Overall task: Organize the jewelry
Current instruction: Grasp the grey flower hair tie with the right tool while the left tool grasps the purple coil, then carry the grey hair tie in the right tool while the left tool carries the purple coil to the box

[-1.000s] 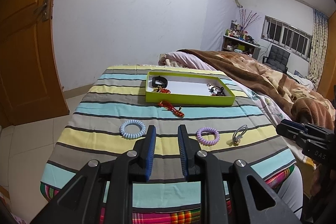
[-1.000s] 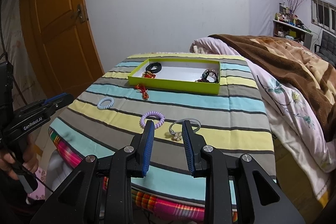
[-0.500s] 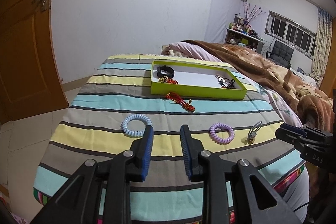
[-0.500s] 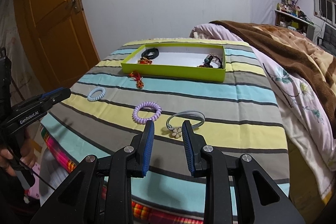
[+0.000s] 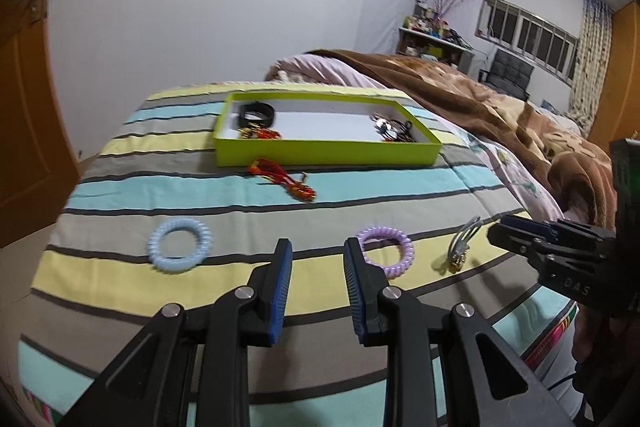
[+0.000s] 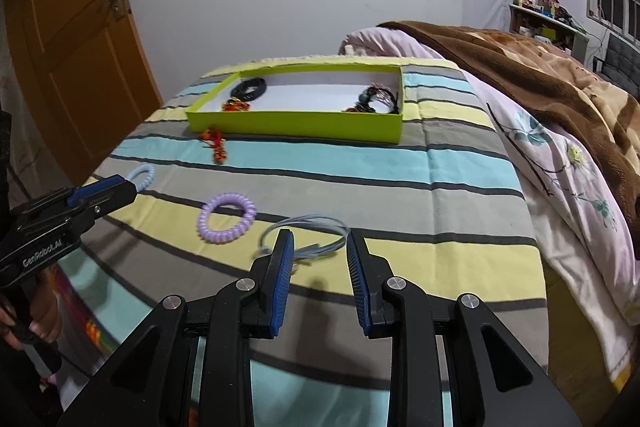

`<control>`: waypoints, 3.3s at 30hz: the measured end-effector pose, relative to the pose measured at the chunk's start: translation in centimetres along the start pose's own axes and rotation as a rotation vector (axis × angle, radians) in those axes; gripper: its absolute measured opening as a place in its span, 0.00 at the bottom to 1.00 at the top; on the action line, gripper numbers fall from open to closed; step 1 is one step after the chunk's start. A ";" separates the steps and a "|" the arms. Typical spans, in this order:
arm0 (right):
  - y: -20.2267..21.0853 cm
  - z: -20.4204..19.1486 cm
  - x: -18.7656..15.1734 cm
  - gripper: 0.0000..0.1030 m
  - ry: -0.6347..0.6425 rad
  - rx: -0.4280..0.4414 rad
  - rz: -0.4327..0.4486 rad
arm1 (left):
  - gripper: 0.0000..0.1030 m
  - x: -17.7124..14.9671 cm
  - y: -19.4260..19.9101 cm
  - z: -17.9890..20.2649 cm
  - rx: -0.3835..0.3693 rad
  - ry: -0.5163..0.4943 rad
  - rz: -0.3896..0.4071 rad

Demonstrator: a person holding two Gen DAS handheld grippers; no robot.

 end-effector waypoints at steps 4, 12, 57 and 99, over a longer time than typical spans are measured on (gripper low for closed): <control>-1.6 0.4 -0.1 0.27 0.013 -0.011 -0.031 | 0.27 -0.2 -1.9 0.5 -0.021 -0.001 -0.036; -3.7 0.4 0.0 0.27 0.021 0.006 -0.072 | 0.27 -0.9 -4.9 0.8 -0.047 0.024 -0.111; 2.6 -0.3 7.9 0.01 0.038 0.033 0.131 | 0.09 6.7 0.6 0.3 0.014 -0.059 0.069; -17.6 0.5 18.3 0.01 0.059 -0.006 -0.005 | 0.09 14.6 -14.9 -9.0 0.085 -0.039 -0.008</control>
Point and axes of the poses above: each gripper's, at about its wrist camera, not at the fingertips, and y roughly against the way its jaws point, z to its right, x to its top, the point moved 10 cm from there along -y, roughly the way its jaws point, and after that the axes turned 14 degrees about -x, right-handed, at the moved point
